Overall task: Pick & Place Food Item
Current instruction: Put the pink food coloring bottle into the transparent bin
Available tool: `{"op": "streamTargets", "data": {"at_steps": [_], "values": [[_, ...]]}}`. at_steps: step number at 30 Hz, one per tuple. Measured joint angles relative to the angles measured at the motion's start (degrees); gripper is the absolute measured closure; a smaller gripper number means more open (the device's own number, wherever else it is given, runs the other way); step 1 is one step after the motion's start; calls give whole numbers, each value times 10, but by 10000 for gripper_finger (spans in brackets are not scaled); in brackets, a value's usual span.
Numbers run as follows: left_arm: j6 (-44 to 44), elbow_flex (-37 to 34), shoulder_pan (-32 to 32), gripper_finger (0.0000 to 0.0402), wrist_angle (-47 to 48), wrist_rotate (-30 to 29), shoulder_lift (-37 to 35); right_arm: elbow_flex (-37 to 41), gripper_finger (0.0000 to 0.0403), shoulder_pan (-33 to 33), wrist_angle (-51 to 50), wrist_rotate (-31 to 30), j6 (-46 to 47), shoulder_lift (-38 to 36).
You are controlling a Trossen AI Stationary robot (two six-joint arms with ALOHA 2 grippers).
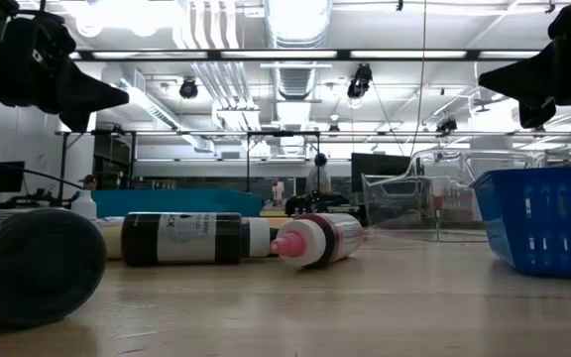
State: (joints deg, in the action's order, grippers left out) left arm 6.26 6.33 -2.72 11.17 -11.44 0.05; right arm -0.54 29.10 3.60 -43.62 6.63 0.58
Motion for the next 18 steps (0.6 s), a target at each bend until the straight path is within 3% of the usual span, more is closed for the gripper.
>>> {"op": "streamTargets", "data": {"at_steps": [18], "values": [[11, 0, 0, 396, -2, 0, 0, 0, 394, 0, 0, 2, -11, 0]]}}
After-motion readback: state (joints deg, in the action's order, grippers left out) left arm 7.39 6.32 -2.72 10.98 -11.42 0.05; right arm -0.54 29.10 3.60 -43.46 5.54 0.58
